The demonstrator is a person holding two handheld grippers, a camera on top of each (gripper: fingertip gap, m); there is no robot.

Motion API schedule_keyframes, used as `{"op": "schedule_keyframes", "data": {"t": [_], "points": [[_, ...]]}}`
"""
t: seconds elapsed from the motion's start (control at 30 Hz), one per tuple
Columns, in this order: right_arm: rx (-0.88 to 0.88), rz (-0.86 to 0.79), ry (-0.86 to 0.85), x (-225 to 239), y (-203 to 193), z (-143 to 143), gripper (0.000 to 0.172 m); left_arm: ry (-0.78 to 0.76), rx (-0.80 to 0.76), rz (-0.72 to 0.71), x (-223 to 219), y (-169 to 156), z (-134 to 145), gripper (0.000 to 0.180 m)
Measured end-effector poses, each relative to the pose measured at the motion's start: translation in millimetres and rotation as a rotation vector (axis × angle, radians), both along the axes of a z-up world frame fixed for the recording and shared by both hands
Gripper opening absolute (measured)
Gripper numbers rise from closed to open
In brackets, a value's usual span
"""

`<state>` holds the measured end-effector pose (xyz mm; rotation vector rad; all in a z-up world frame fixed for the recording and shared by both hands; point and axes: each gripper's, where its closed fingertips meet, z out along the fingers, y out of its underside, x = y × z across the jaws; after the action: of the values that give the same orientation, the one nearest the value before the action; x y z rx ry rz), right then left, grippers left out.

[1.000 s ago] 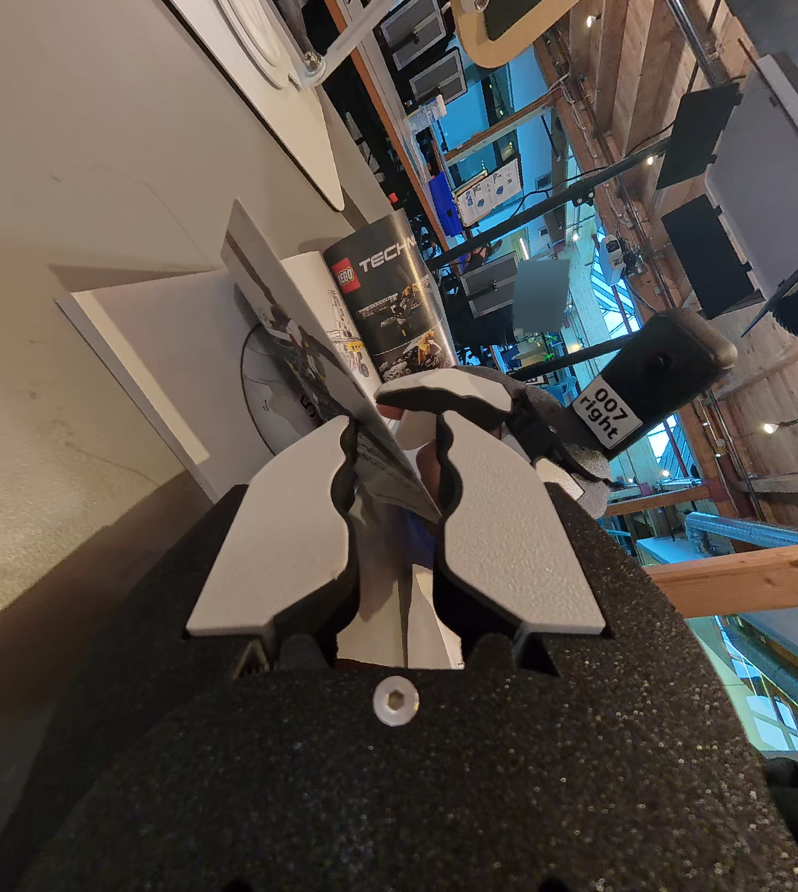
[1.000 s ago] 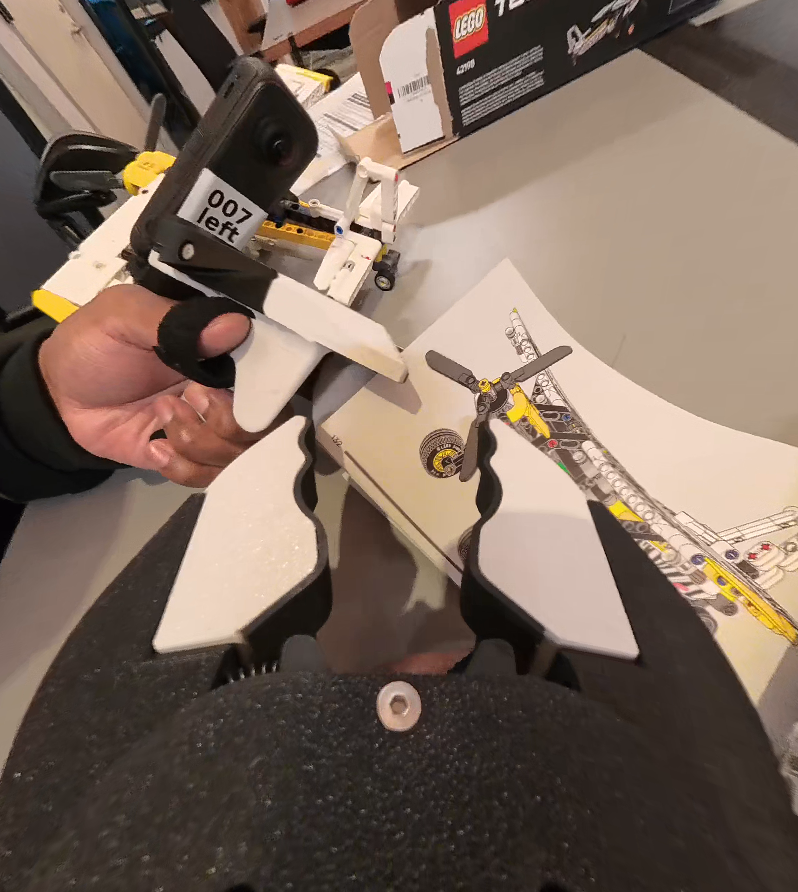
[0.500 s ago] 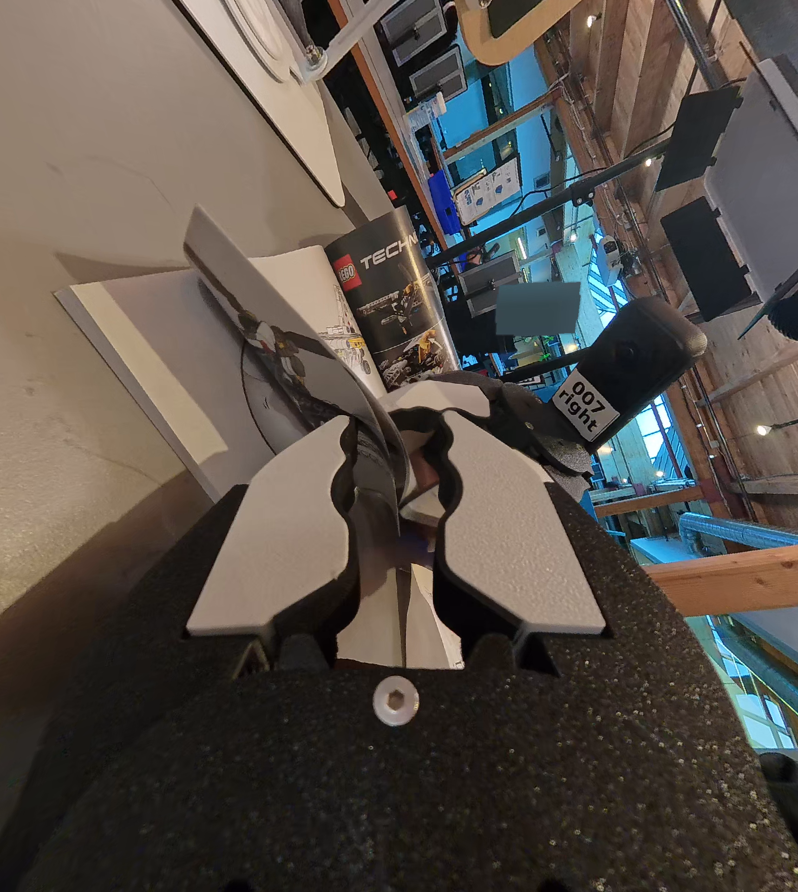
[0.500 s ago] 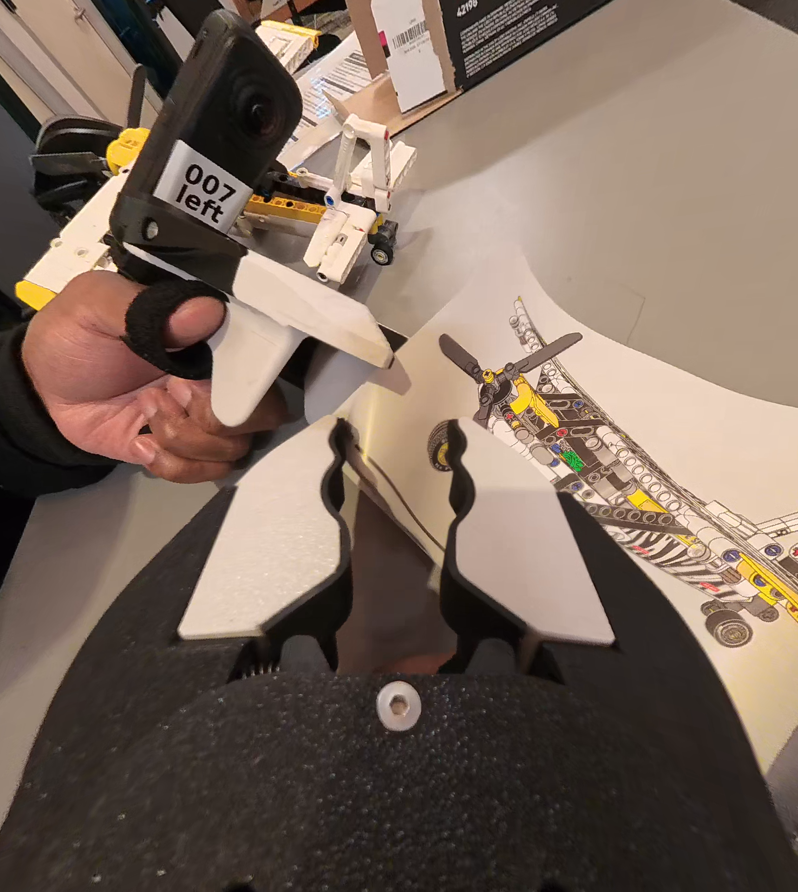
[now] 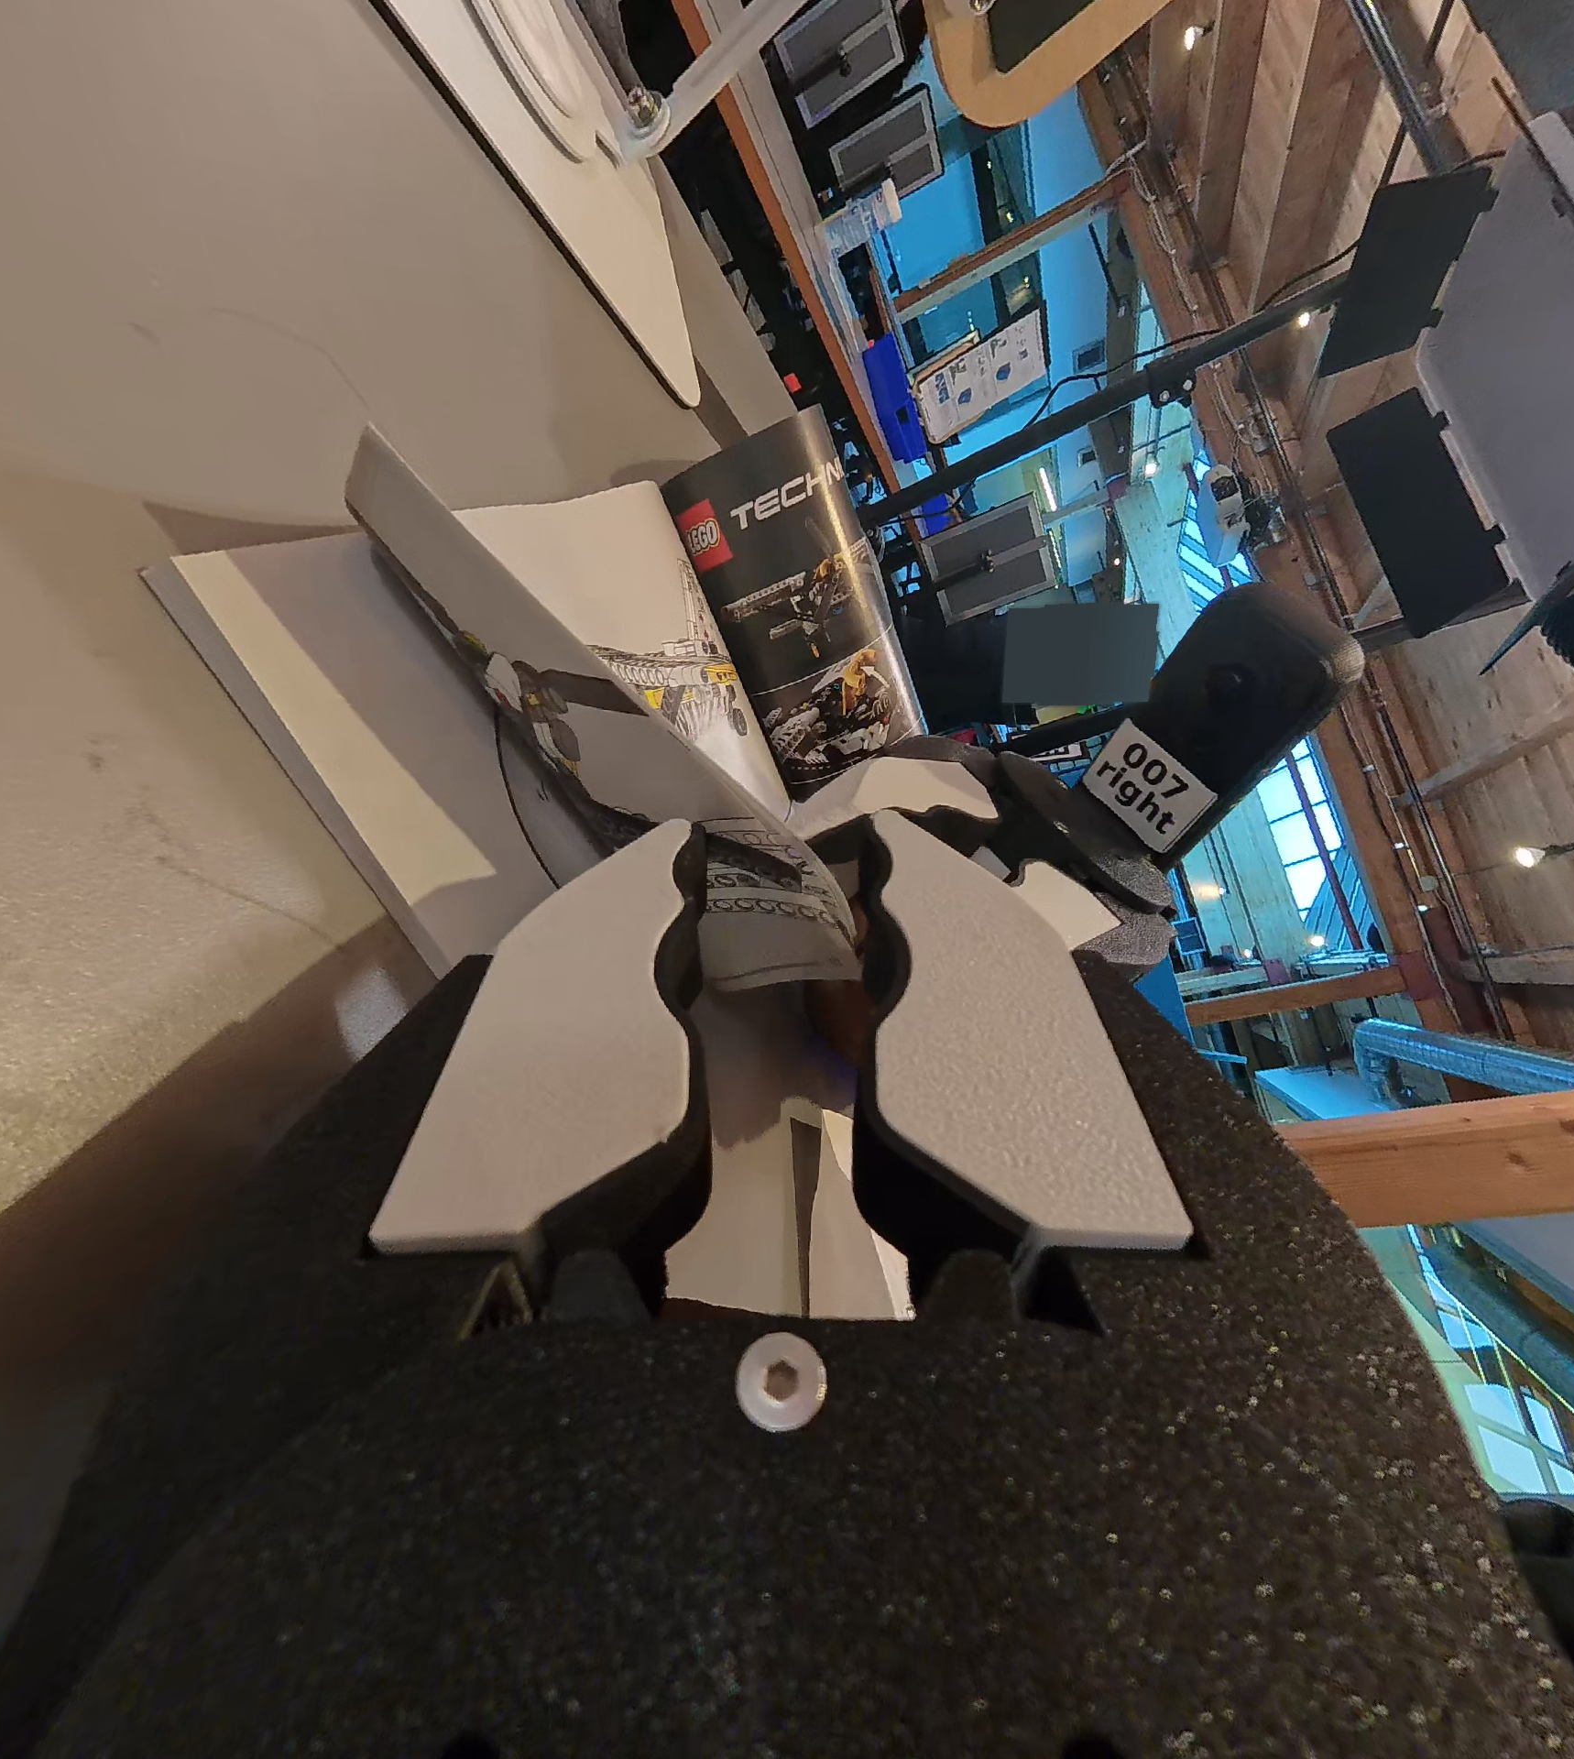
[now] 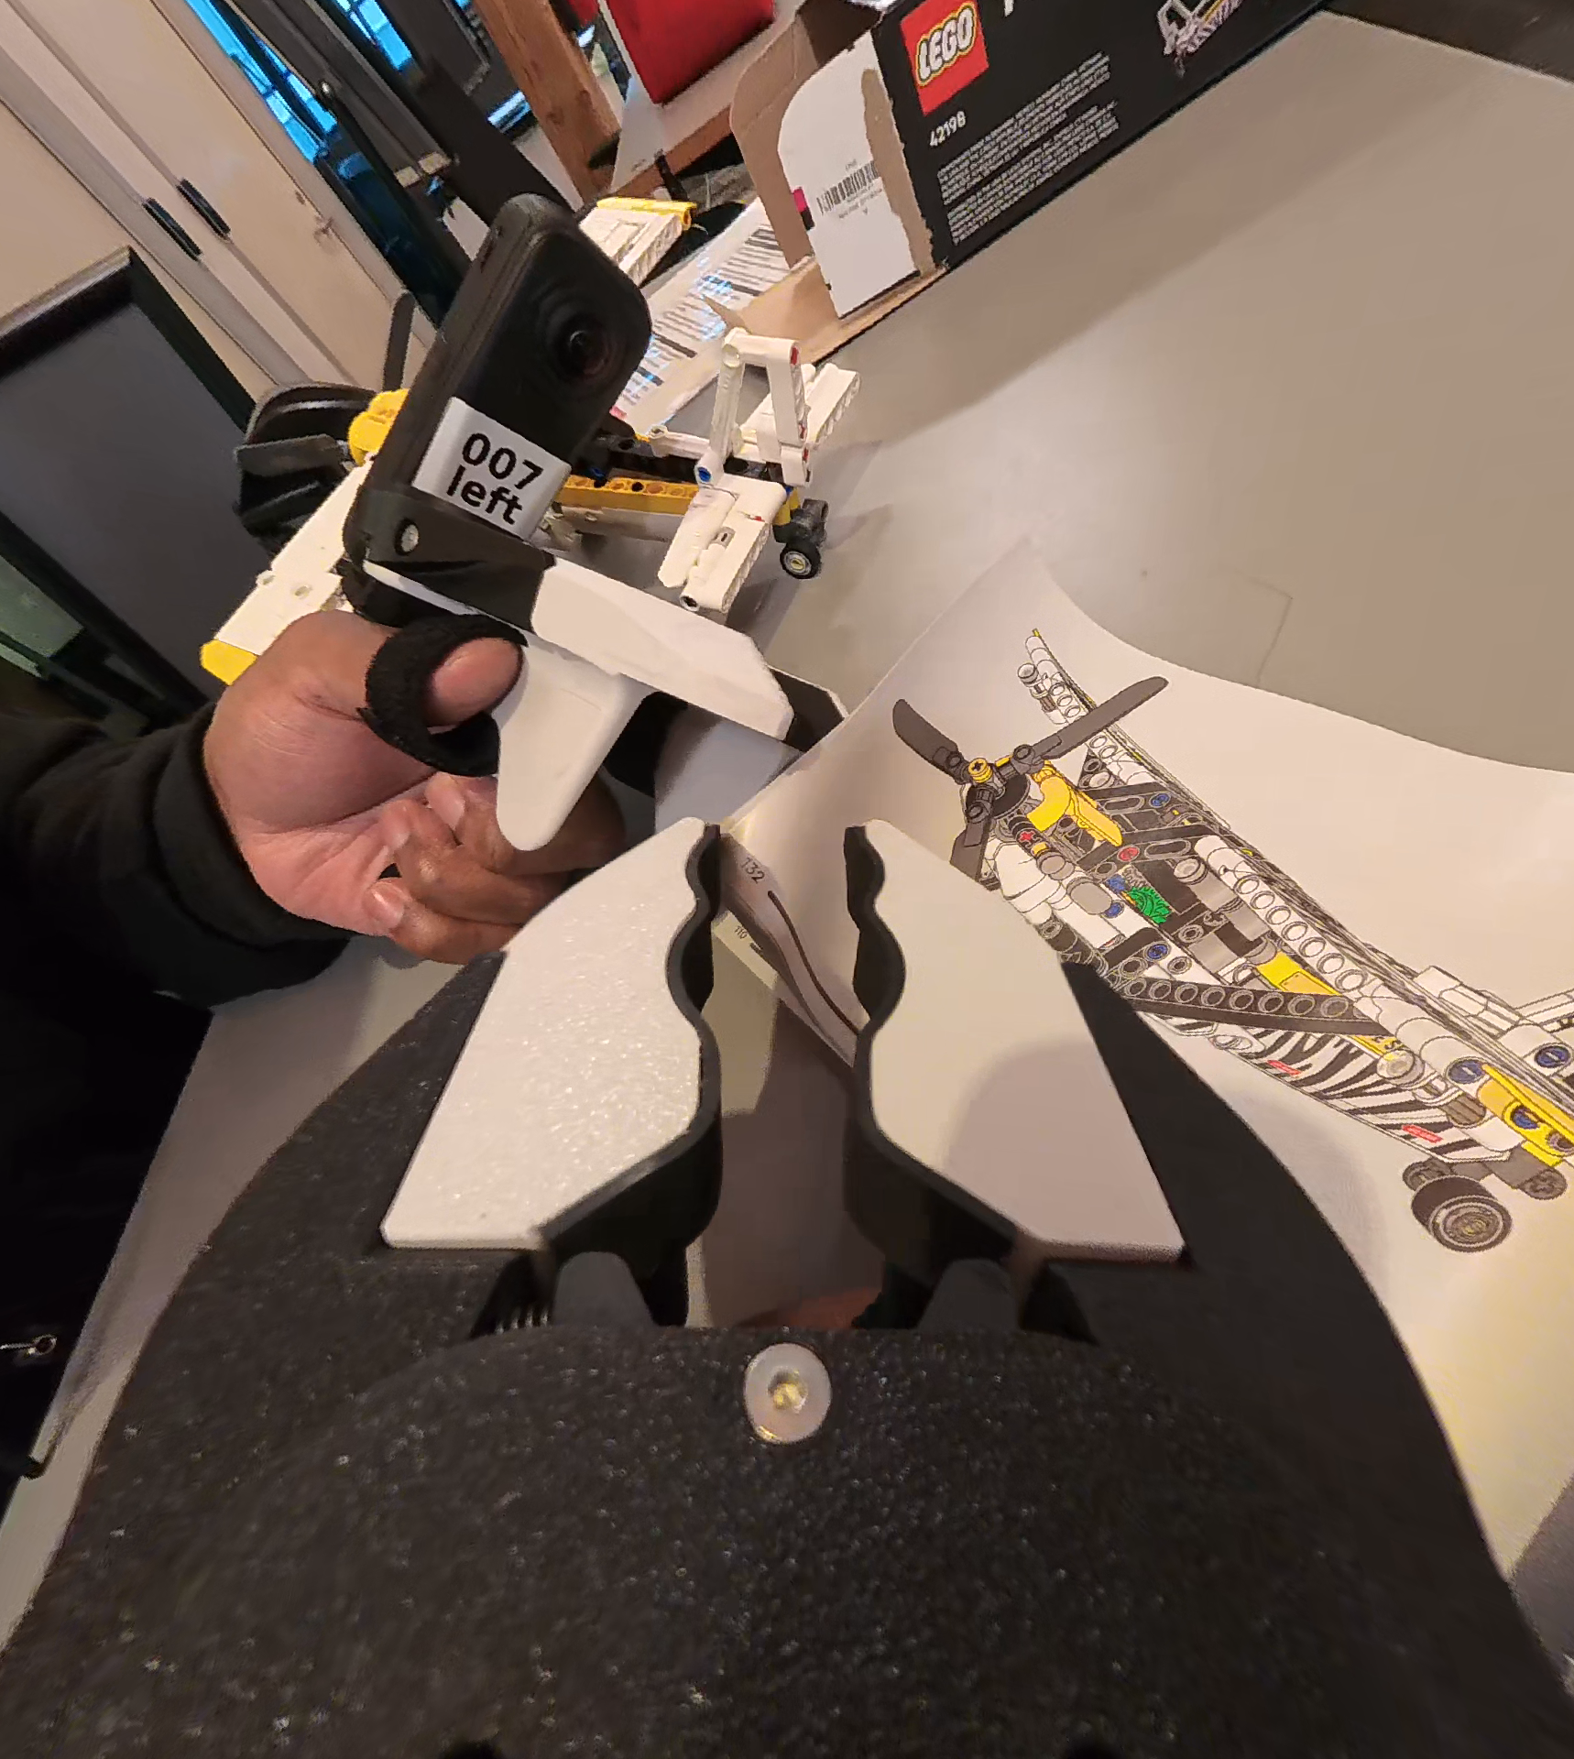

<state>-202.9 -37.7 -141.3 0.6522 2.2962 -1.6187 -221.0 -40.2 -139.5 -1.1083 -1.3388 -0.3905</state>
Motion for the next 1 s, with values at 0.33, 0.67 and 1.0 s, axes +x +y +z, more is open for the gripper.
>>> {"op": "schedule_keyframes", "data": {"t": [0.33,0.67,1.0], "points": [[-0.039,0.005,-0.053,-0.2,1.4,3.1,0.018,-0.013,-0.023,0.010,-0.4,-2.0,-3.4,0.030],[-0.041,-0.007,-0.083,-1.9,3.0,2.1,0.015,-0.017,-0.028,0.005,0.3,-1.4,-4.4,0.028],[-0.056,0.014,-0.172,1.2,5.0,0.8,0.015,-0.015,-0.036,0.001,0.8,-0.7,-4.8,0.027]]}}
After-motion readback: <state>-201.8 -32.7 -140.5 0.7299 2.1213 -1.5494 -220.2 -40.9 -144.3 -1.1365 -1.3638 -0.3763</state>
